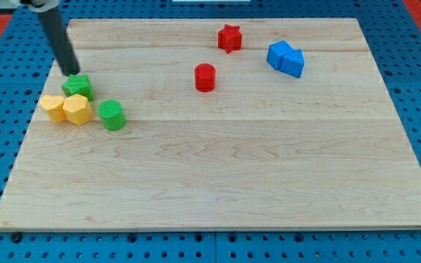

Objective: Push the green star into the red star

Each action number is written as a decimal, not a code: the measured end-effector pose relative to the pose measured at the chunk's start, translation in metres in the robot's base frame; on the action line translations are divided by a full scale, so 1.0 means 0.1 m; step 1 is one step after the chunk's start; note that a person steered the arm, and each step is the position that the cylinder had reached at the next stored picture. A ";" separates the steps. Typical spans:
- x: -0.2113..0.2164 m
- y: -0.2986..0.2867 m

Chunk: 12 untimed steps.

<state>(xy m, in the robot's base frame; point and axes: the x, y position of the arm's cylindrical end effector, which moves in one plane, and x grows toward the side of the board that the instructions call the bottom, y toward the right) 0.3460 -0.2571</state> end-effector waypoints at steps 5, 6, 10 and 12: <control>0.05 1.64; 0.22 2.08; -0.12 2.57; -0.12 3.35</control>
<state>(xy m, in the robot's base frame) 0.3345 0.0779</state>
